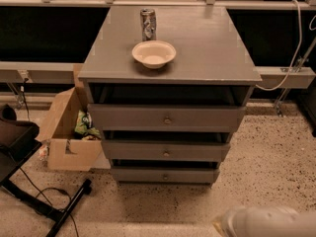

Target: Close middle drawer

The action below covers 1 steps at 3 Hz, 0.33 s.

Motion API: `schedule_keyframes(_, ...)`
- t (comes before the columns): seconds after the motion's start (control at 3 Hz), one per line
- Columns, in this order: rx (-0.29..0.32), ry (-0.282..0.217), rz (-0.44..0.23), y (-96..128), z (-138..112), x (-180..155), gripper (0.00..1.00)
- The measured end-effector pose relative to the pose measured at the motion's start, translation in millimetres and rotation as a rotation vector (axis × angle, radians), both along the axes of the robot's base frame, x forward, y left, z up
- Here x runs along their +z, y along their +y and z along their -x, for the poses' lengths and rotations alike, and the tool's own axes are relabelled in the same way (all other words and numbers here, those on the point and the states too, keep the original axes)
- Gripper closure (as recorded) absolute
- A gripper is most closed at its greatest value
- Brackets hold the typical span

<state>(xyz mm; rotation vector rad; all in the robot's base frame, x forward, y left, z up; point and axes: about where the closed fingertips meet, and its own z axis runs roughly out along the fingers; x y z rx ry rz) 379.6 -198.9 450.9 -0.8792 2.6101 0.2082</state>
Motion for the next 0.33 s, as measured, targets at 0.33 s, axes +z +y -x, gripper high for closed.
schedule_keyframes(0.33, -0.084, -0.040, -0.033, -18.8, 55.5, 10.6, 1.00)
